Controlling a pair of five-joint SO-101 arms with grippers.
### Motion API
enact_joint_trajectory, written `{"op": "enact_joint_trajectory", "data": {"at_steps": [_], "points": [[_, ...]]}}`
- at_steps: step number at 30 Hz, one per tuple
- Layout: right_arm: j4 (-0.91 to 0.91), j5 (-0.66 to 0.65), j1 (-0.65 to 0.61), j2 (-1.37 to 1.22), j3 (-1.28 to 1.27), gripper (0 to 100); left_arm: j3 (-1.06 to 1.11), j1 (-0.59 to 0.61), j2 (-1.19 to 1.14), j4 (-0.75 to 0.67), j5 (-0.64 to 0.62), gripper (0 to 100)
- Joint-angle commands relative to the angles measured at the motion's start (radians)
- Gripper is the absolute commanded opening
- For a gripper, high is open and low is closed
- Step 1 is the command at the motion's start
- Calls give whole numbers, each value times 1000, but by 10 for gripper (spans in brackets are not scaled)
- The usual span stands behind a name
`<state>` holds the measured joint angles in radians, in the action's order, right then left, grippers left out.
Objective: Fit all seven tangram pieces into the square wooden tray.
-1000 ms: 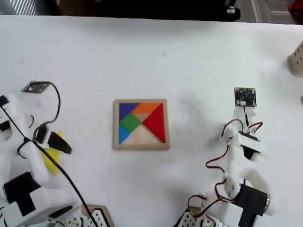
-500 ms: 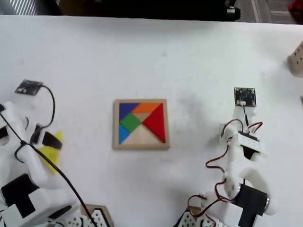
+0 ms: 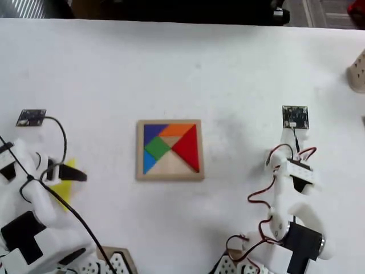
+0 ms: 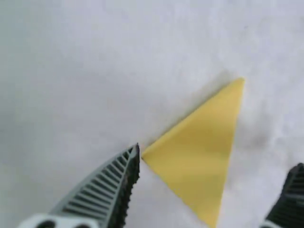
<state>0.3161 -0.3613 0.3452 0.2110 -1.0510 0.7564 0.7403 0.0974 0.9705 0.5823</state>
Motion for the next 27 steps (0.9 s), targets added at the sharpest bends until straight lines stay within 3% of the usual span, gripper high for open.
{"op": "enact_joint_trajectory", "data": {"at_steps": [1,5,7,13,17,27], "points": [[-13,-5,5,8,3,18,124,18,153,-130,72,495],[-13,-5,5,8,3,18,253,4,357,-144,97,506],[-13,-5,5,8,3,18,252,-5,420,-84,81,506],[-13,-5,5,8,3,18,100,-5,341,109,75,505],[-12,-5,7,8,3,18,46,-1,226,89,75,505],[-12,-5,7,8,3,18,58,16,18,-153,86,505]]}}
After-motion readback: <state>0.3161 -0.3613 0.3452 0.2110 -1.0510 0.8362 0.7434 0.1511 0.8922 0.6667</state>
